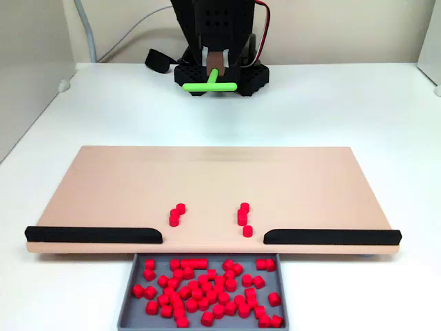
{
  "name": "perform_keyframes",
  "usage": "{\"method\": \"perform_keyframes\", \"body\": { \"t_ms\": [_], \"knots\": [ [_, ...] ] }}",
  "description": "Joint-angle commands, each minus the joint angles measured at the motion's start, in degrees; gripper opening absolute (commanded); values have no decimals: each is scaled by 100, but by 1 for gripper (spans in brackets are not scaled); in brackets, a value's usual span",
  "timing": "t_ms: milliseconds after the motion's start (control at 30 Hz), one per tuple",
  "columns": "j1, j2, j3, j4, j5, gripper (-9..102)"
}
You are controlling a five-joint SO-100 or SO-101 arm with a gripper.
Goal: Gather the right side granules
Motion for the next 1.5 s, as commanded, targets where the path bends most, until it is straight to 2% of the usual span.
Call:
{"method": "perform_keyframes", "body": {
  "t_ms": [0,1467],
  "knots": [
    [-79,97,-114,-44,-290,0],
    [-62,185,-44,-44,-404,0]
  ]
}}
